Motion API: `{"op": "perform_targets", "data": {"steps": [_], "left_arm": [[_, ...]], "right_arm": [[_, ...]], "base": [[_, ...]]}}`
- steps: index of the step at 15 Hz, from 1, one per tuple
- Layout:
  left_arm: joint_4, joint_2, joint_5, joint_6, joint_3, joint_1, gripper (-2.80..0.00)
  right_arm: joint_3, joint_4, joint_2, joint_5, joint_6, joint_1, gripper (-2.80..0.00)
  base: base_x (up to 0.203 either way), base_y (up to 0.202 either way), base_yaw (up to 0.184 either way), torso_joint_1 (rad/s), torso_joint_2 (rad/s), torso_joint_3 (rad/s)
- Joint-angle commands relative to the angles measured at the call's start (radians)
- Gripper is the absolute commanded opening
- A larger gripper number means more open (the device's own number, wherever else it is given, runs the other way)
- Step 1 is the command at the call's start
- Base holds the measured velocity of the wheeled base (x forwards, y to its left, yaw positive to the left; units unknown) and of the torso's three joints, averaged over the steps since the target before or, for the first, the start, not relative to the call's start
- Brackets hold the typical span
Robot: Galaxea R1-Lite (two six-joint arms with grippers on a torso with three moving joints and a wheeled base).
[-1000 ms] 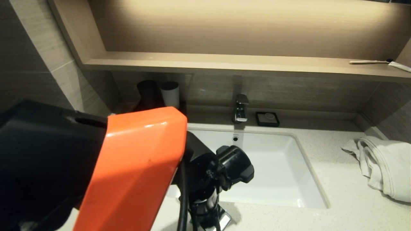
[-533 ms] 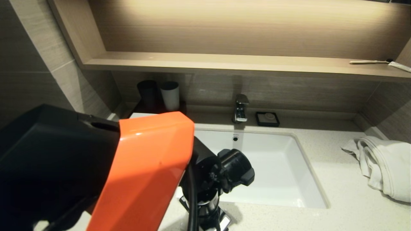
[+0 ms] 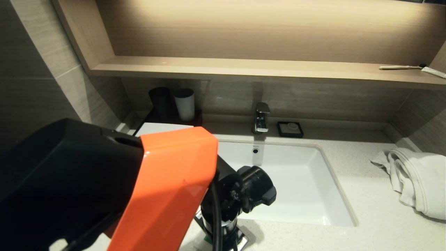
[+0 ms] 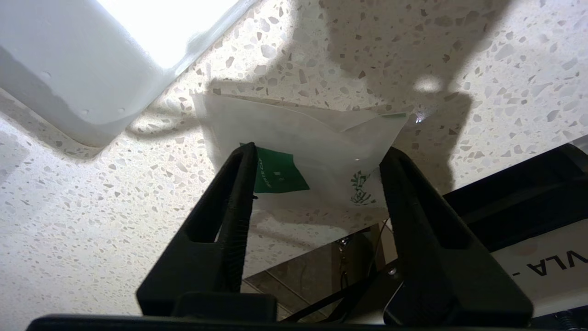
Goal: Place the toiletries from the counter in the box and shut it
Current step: Pick up the bathroom toiletry, then place the bathroom toiletry into the drawer
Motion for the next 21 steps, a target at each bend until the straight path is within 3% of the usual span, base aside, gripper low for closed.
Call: {"op": "perform_targets", "data": {"steps": [1, 7, 11, 14, 21], "left_arm": [[0.006, 0.002, 0.001, 0.000, 0.000, 0.000, -2.80], [0.006, -0.009, -0.001, -0.003, -0.002, 0.001, -2.80], [0.023, -0.092, 0.003, -0.063, -0.008, 0.011, -2.80], [0.058, -0.173, 0.004, -0.111, 0.004, 0.104, -2.80], [0.074, -0.183, 0.010, -0.119, -0.031, 0.281, -2.80]], "right_arm": [[0.000, 0.000, 0.000, 0.000, 0.000, 0.000, -2.80], [0.000, 0.000, 0.000, 0.000, 0.000, 0.000, -2.80], [0.000, 0.000, 0.000, 0.000, 0.000, 0.000, -2.80], [0.000, 0.000, 0.000, 0.000, 0.000, 0.000, -2.80], [0.000, 0.000, 0.000, 0.000, 0.000, 0.000, -2.80]], "base": [[0.000, 0.000, 0.000, 0.000, 0.00, 0.000], [0.000, 0.000, 0.000, 0.000, 0.00, 0.000], [0.000, 0.000, 0.000, 0.000, 0.00, 0.000], [0.000, 0.000, 0.000, 0.000, 0.00, 0.000], [0.000, 0.000, 0.000, 0.000, 0.00, 0.000]]}}
